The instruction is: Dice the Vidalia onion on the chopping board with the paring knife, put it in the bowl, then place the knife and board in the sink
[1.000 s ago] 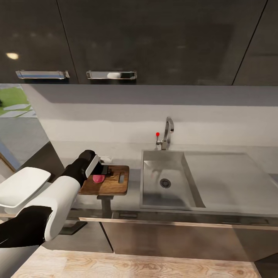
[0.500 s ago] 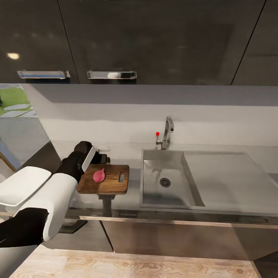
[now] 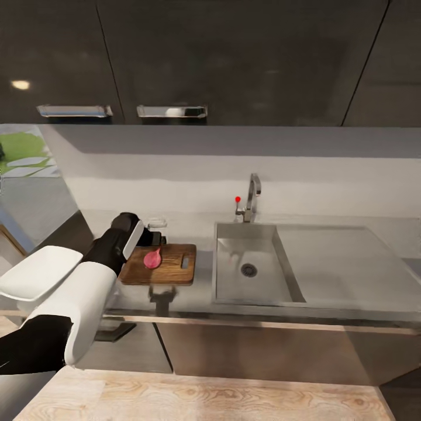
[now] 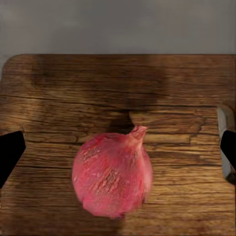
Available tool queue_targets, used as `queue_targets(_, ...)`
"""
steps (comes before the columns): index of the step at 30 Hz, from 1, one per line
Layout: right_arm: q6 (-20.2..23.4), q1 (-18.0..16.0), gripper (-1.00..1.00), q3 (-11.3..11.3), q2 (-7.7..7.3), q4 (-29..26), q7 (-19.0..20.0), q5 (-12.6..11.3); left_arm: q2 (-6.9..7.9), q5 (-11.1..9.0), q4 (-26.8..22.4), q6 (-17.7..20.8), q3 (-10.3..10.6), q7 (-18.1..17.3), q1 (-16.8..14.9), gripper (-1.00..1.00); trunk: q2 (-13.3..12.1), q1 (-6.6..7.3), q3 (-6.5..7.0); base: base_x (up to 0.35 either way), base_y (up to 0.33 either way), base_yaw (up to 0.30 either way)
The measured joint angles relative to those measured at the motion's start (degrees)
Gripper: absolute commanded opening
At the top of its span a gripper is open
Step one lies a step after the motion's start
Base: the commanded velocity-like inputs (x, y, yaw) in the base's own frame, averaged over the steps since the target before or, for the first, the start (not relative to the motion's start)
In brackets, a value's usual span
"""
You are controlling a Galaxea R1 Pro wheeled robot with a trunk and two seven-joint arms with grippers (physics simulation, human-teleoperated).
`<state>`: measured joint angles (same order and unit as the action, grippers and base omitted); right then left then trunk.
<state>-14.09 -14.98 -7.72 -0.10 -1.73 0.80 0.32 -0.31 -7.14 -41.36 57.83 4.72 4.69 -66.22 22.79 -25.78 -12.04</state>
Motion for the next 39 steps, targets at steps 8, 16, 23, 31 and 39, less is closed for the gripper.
queue_targets(8,0.0,0.0,1.00,0.0,-0.04,0.0,0.0,0.0,0.03,0.0,0.1,-0.1,0.0,0.0,0.0,1.00,0.0,-0.01,0.00,-0.327,0.000,0.000)
queue_targets(16,0.0,0.0,1.00,0.0,-0.01,0.0,0.0,0.0,0.03,0.0,1.2,-0.2,0.0,0.0,0.0,1.00,0.0,-0.01,0.00,-0.336,0.000,0.000)
queue_targets(23,0.0,0.0,1.00,0.0,-0.08,0.0,0.0,0.0,-0.11,0.0,2.8,-0.2,0.0,0.0,0.0,1.00,0.0,-0.01,0.00,-0.336,0.000,0.000)
queue_targets(31,0.0,0.0,1.00,0.0,-0.08,0.0,0.0,0.0,-0.21,0.0,3.9,-0.2,0.0,0.0,0.0,1.00,0.0,-0.01,0.00,-0.337,0.000,0.000)
queue_targets(39,-0.1,0.0,1.00,-0.1,-0.08,0.0,0.0,0.0,-0.24,0.0,6.6,-0.3,0.0,0.0,0.0,1.00,0.0,-0.01,0.00,-0.337,0.000,0.000)
